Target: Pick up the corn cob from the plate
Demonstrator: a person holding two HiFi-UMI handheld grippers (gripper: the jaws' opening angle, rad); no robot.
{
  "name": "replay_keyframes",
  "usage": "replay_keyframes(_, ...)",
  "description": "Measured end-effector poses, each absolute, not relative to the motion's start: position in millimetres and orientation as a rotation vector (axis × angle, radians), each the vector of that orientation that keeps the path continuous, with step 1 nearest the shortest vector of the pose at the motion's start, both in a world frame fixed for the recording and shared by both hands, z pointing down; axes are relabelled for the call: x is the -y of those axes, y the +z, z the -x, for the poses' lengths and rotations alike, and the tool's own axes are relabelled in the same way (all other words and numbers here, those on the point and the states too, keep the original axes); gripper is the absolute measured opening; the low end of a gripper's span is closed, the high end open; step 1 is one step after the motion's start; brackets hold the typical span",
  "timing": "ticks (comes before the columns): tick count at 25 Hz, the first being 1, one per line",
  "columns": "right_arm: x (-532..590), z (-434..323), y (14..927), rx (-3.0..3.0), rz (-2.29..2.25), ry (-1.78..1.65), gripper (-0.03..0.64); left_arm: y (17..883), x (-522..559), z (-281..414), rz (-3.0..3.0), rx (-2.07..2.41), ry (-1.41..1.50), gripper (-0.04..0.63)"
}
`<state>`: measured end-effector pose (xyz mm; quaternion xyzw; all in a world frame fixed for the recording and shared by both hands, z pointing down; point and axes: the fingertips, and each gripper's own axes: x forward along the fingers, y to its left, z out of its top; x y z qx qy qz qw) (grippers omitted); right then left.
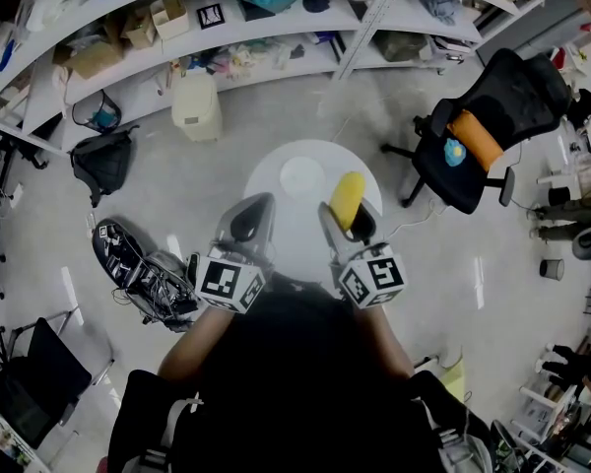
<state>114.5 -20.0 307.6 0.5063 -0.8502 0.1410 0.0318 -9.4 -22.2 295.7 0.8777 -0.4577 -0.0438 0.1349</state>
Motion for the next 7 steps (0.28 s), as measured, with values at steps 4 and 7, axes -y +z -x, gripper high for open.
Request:
replay_keyframes(4, 20.9, -114.6, 307.3, 2.620, -1.554, 0.442, 0.247, 294.6, 24.1, 8.3, -2.544, 1.321, -0.126, 0.006)
replay_keyframes(7, 21.5, -115.7, 307.6, 2.621, -1.553, 0.445, 0.247, 294.9, 25.0, 6.9, -2.546, 1.319, -0.123, 0.006)
